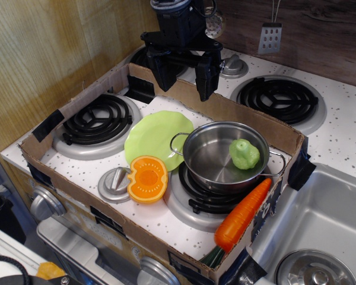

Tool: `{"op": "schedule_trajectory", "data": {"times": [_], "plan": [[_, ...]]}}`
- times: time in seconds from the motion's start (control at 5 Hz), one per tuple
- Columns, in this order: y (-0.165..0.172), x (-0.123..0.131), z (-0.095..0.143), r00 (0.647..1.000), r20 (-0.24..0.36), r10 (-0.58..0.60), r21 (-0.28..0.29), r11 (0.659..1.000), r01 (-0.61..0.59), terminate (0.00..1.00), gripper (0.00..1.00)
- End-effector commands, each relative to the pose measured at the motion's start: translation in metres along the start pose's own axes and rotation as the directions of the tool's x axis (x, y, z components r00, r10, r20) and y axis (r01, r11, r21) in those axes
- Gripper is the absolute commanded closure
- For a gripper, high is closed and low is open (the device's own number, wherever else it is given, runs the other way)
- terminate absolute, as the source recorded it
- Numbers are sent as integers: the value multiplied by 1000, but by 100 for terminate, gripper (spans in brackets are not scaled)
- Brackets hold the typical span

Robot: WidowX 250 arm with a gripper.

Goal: Take broccoli out of pan

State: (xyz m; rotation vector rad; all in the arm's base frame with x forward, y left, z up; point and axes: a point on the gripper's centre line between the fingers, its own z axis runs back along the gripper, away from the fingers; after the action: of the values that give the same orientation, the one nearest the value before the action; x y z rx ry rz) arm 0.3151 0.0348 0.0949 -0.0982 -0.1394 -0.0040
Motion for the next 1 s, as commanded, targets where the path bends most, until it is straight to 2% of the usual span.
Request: {"op": "schedule_trajectory", "data": {"times": [0.0,0.2,0.4,0.6,0.8], "plan": [[0,0,0,1000,0,0,0,1000,0,0,0],[-16,4,18,995,79,-62,71,996,57,0,0],[-35,5,38,994,81,-80,160,985,66,0,0],[-59,-7,42,994,103,-35,196,980,14,0,0],[-74,-21,20,993,108,56,166,983,-74,0,0]]}}
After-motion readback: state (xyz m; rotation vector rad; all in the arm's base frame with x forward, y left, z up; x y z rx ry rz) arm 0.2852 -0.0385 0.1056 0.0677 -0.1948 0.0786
